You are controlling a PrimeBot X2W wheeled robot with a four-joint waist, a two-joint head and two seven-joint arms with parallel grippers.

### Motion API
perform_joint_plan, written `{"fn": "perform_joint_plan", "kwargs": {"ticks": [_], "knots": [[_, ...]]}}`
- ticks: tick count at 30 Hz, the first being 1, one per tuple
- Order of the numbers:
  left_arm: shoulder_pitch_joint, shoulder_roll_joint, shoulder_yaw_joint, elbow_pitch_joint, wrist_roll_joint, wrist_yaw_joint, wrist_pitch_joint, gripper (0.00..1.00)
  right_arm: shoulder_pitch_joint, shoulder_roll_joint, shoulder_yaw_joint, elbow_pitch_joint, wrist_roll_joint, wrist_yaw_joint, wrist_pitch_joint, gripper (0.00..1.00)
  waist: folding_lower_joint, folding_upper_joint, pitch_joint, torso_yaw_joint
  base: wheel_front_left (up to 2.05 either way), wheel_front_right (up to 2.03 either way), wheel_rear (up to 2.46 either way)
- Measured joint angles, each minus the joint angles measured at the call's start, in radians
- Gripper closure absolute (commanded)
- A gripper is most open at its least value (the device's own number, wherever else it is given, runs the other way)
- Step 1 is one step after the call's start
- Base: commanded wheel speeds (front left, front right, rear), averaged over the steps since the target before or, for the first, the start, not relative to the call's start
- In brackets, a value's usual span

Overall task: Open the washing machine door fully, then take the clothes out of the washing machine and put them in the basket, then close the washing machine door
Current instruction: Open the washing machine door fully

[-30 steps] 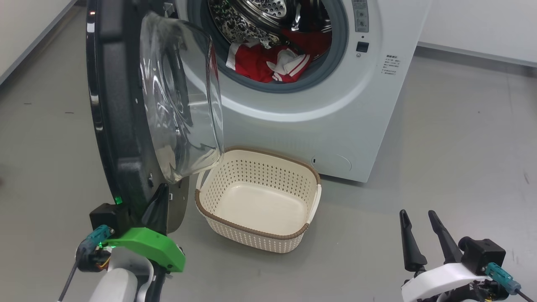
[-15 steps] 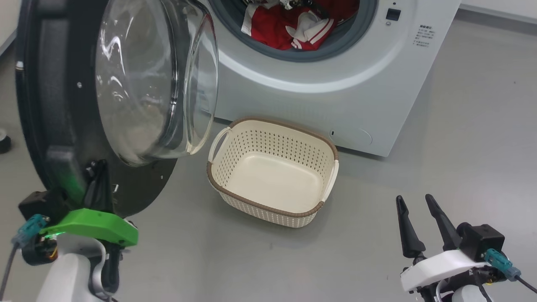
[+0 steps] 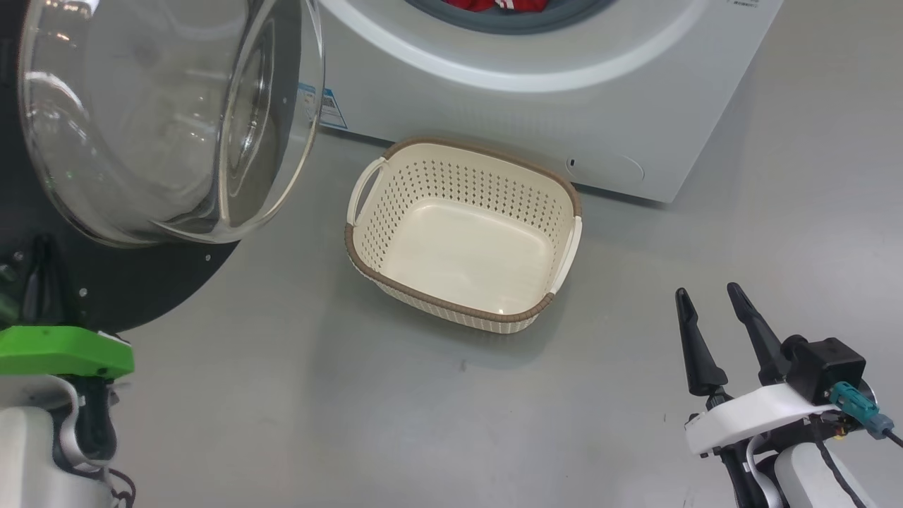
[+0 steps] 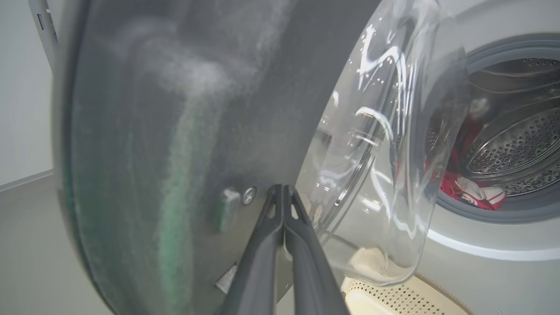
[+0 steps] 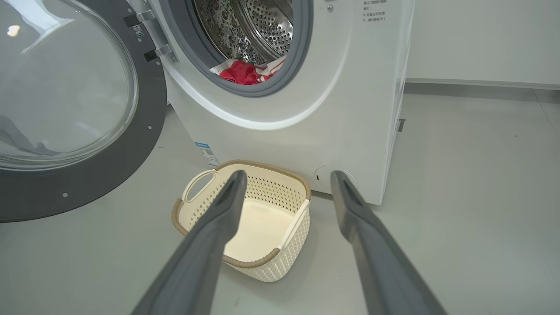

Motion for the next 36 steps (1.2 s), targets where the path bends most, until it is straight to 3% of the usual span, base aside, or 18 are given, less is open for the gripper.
{"fn": "perform_joint_plan", "kwargs": {"ticks": [17, 36], "knots": [[-0.079, 0.079, 0.109, 0.031, -0.048, 0.010, -0.010, 1.00, -0.056, -0.051, -0.021, -0.043, -0.011, 0.000, 0.026, 0.00, 0.0000, 0.0000, 0.133, -0.009, 0.00, 0.00, 0.00], [-0.120, 0.089, 0.104, 0.120, -0.053, -0.001, -0.031, 1.00, -0.060, -0.068, -0.036, -0.036, -0.016, 0.003, 0.032, 0.00, 0.0000, 0.0000, 0.165, -0.001, 0.00, 0.00, 0.00]]}}
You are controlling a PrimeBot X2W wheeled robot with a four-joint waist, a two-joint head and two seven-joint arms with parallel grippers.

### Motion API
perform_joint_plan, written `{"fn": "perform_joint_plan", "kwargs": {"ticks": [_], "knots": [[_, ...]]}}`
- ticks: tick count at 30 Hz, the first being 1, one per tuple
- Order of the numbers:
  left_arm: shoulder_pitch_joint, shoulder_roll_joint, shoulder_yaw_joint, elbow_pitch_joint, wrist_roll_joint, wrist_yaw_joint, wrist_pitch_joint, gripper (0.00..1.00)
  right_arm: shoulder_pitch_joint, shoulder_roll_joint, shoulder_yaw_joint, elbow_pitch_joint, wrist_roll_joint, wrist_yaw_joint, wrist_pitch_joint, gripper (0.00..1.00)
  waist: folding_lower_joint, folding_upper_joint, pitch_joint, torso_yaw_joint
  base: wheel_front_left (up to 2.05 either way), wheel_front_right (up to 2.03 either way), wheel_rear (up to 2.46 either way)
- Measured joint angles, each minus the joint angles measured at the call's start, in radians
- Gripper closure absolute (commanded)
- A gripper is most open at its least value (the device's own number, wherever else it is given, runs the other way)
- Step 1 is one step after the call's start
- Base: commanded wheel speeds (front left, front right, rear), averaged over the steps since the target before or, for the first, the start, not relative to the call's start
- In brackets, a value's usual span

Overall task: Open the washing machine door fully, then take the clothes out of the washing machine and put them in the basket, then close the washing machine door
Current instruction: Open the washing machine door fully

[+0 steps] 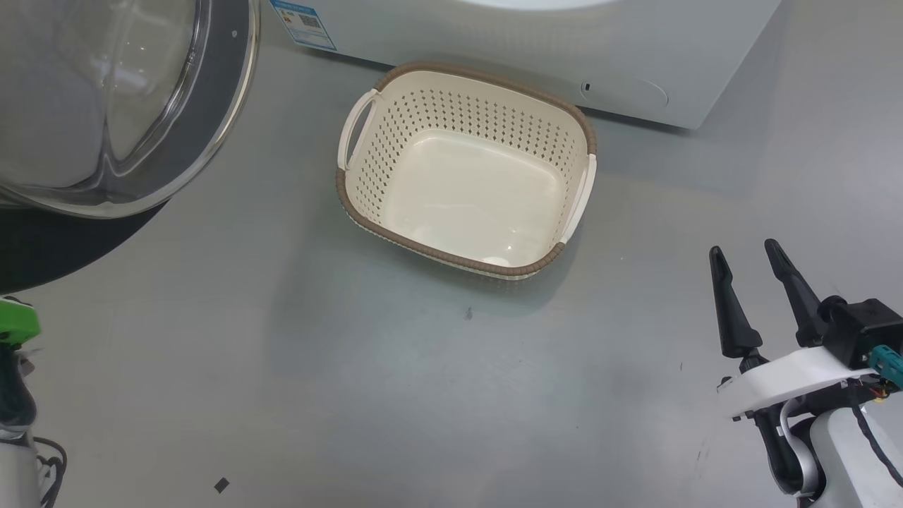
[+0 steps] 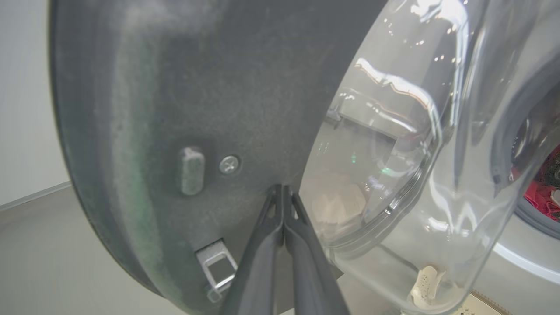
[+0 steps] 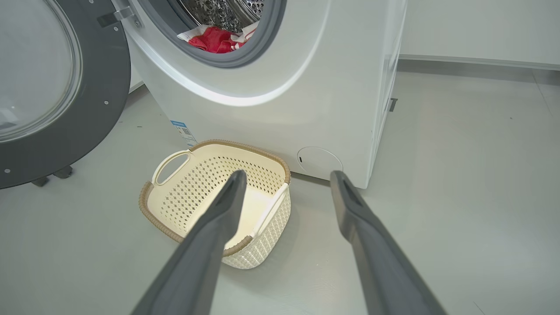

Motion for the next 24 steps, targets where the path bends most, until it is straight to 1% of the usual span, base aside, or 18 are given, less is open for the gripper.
{"fn": "perform_joint_plan", "kwargs": {"ticks": [3, 7, 16, 24], "knots": [[0.000, -0.003, -0.007, 0.016, 0.002, -0.001, -0.005, 1.00, 0.000, 0.002, 0.000, 0.006, 0.000, 0.001, 0.000, 0.00, 0.0000, 0.0000, -0.014, 0.003, 0.00, 0.00, 0.00], [0.000, -0.007, -0.020, 0.029, 0.012, -0.013, -0.011, 1.00, 0.000, 0.010, 0.005, 0.018, 0.002, 0.001, -0.002, 0.00, 0.0000, 0.0000, -0.039, 0.007, 0.00, 0.00, 0.00], [0.007, -0.023, -0.090, 0.039, 0.063, -0.045, -0.015, 1.00, 0.000, 0.039, 0.014, 0.054, 0.009, 0.006, -0.023, 0.00, 0.0000, 0.0000, -0.105, 0.011, 0.00, 0.00, 0.00], [0.068, -0.040, -0.159, 0.039, 0.106, -0.082, -0.022, 1.00, 0.002, 0.069, 0.018, 0.093, 0.019, 0.006, -0.036, 0.00, 0.0000, 0.0000, -0.195, 0.001, 0.00, 0.00, 0.00]]}}
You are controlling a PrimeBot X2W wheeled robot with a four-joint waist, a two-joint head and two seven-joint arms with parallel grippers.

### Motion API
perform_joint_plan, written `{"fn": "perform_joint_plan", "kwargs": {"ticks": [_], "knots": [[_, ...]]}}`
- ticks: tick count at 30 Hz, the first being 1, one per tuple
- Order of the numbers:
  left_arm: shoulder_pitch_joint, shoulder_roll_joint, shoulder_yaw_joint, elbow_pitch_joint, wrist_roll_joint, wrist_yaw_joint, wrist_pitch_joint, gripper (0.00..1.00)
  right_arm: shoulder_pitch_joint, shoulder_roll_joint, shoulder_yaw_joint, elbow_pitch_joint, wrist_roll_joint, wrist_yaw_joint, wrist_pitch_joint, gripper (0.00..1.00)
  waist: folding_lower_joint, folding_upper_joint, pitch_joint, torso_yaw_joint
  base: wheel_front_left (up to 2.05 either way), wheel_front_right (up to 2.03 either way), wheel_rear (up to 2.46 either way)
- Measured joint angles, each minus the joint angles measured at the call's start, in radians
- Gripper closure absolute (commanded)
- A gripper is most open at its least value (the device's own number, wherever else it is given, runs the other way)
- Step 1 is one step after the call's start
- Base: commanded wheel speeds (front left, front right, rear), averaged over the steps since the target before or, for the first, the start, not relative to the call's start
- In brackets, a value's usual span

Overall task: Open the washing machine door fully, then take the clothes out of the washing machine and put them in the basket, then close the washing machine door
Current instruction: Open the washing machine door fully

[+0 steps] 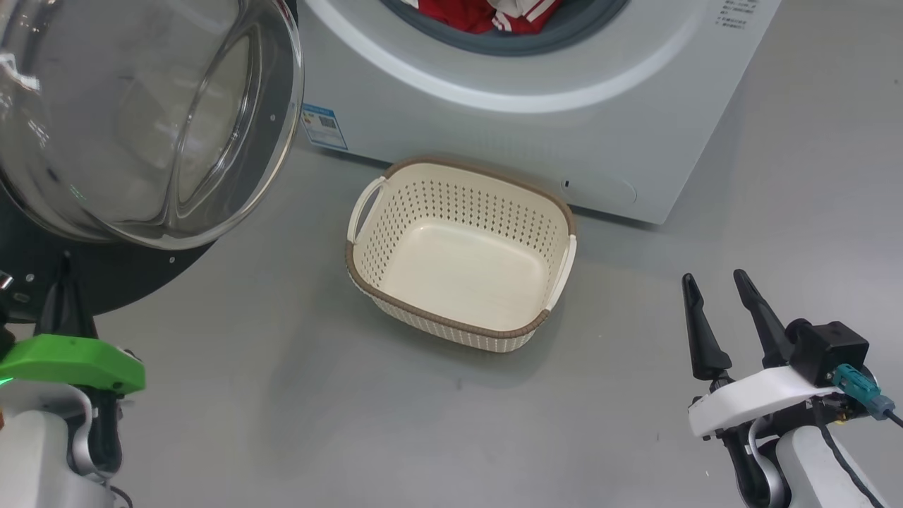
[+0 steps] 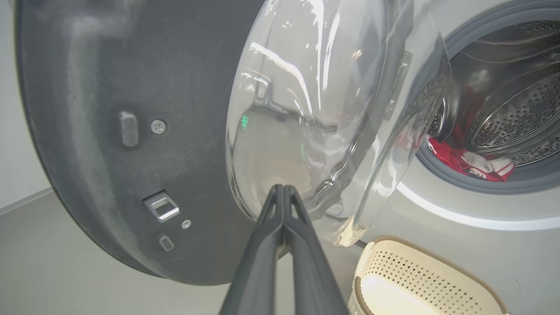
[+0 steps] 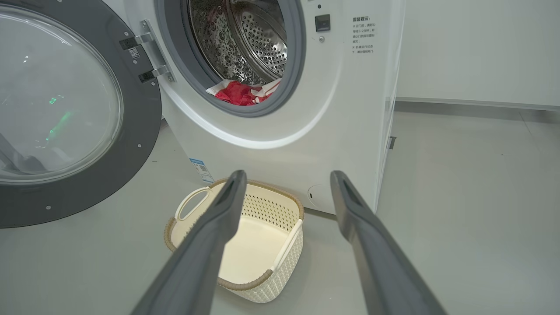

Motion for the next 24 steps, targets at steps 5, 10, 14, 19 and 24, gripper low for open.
{"fn": "perform_joint_plan", "kwargs": {"ticks": [5, 10, 14, 19, 24], "knots": [[0.042, -0.011, -0.024, -0.005, 0.009, -0.015, 0.000, 1.00, 0.007, 0.015, -0.003, 0.021, 0.012, 0.000, -0.005, 0.00, 0.0000, 0.0000, -0.061, -0.017, 0.00, 0.00, 0.00], [0.095, -0.013, -0.049, -0.022, 0.017, -0.024, 0.000, 1.00, 0.024, 0.032, -0.004, 0.035, 0.017, 0.000, -0.010, 0.00, 0.0000, 0.0000, -0.119, -0.045, 0.00, 0.00, 0.00], [0.134, -0.020, -0.064, -0.037, 0.018, -0.033, 0.000, 1.00, 0.041, 0.038, -0.005, 0.042, 0.017, 0.000, -0.010, 0.00, 0.0000, 0.0000, -0.158, -0.079, 0.00, 0.00, 0.00], [0.190, -0.044, -0.077, -0.062, 0.017, -0.040, 0.000, 1.00, 0.058, 0.043, -0.003, 0.046, 0.017, 0.000, -0.010, 0.00, 0.0000, 0.0000, -0.199, -0.132, 0.00, 0.00, 0.00], [0.239, -0.067, -0.077, -0.089, 0.008, -0.040, -0.001, 1.00, 0.068, 0.043, -0.006, 0.042, 0.017, -0.002, -0.013, 0.00, 0.0000, 0.0000, -0.229, -0.188, 0.00, 0.00, 0.00]]}}
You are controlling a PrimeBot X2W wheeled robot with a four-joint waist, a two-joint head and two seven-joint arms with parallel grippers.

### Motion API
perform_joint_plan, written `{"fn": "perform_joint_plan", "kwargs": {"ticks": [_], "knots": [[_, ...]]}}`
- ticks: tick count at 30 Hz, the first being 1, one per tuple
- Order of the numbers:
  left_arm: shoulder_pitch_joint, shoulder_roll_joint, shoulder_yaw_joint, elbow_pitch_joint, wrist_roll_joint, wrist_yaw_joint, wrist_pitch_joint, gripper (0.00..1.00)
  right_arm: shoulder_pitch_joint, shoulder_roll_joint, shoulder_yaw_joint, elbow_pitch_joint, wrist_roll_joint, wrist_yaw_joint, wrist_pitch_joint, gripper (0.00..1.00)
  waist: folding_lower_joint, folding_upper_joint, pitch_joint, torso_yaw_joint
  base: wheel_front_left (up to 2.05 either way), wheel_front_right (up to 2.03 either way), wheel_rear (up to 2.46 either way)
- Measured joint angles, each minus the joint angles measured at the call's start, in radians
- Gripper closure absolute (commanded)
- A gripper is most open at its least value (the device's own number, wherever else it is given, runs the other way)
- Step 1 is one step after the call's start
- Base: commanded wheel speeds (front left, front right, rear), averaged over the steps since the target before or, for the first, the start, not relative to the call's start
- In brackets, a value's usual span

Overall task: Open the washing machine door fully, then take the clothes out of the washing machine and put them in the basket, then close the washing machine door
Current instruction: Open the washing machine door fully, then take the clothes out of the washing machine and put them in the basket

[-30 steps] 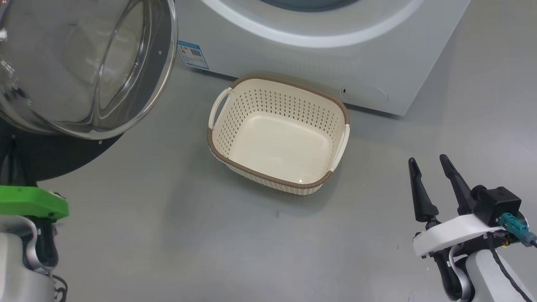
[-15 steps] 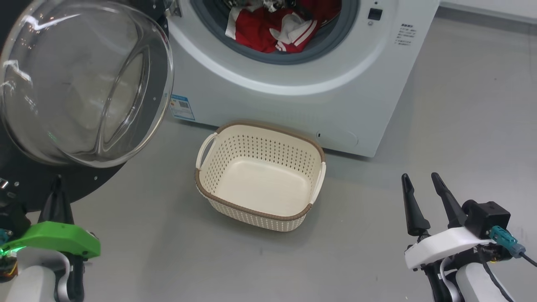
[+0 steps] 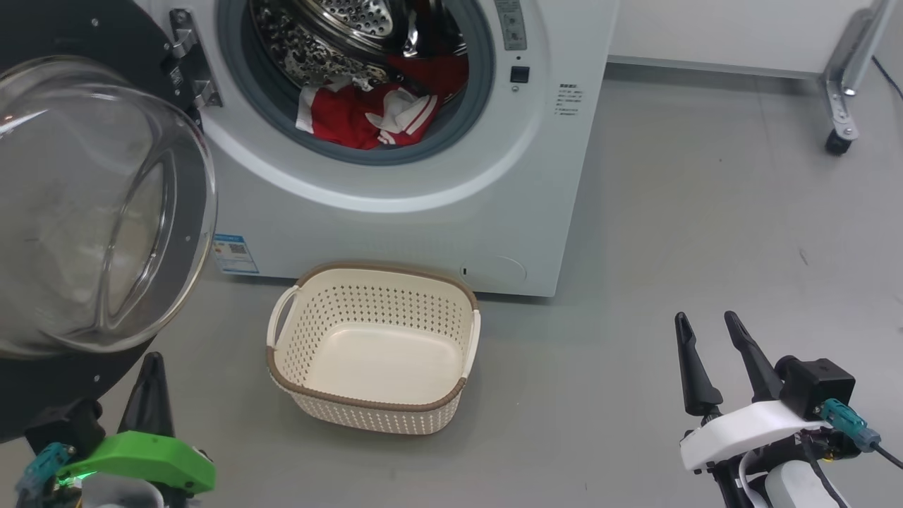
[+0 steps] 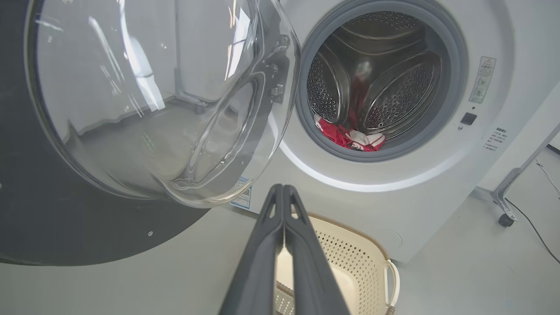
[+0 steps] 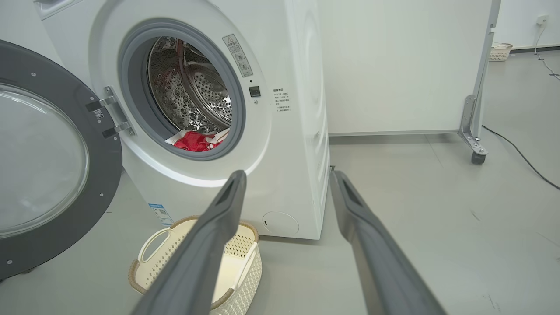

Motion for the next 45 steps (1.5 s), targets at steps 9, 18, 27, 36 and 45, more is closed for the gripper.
{"fn": "perform_joint_plan", "kwargs": {"ticks": [9, 18, 27, 36, 45], "knots": [[0.052, -0.018, -0.040, -0.073, 0.010, -0.009, -0.009, 1.00, 0.021, -0.004, -0.021, -0.018, 0.000, -0.009, -0.004, 0.00, 0.0000, 0.0000, -0.033, -0.090, 0.00, 0.00, 0.00], [0.069, -0.049, -0.075, -0.124, 0.024, -0.010, -0.015, 0.84, 0.041, -0.011, -0.044, -0.038, 0.000, -0.018, -0.005, 0.00, 0.0000, 0.0000, -0.029, -0.118, 0.00, 0.00, 0.00], [0.098, -0.051, -0.097, -0.145, 0.025, -0.019, -0.018, 0.00, 0.042, -0.009, -0.049, -0.050, 0.000, -0.018, -0.005, 0.00, 0.0000, 0.0000, -0.025, -0.121, 0.00, 0.00, 0.00], [0.102, -0.051, -0.099, -0.163, 0.034, -0.019, -0.018, 0.00, 0.045, -0.008, -0.048, -0.056, 0.000, -0.018, -0.005, 0.00, 0.0000, 0.0000, -0.023, -0.122, 0.00, 0.00, 0.00], [0.118, -0.051, -0.099, -0.170, 0.044, -0.019, -0.018, 0.00, 0.059, -0.007, -0.048, -0.059, 0.000, -0.018, -0.005, 0.00, 0.0000, 0.0000, -0.020, -0.122, 0.00, 0.00, 0.00]]}}
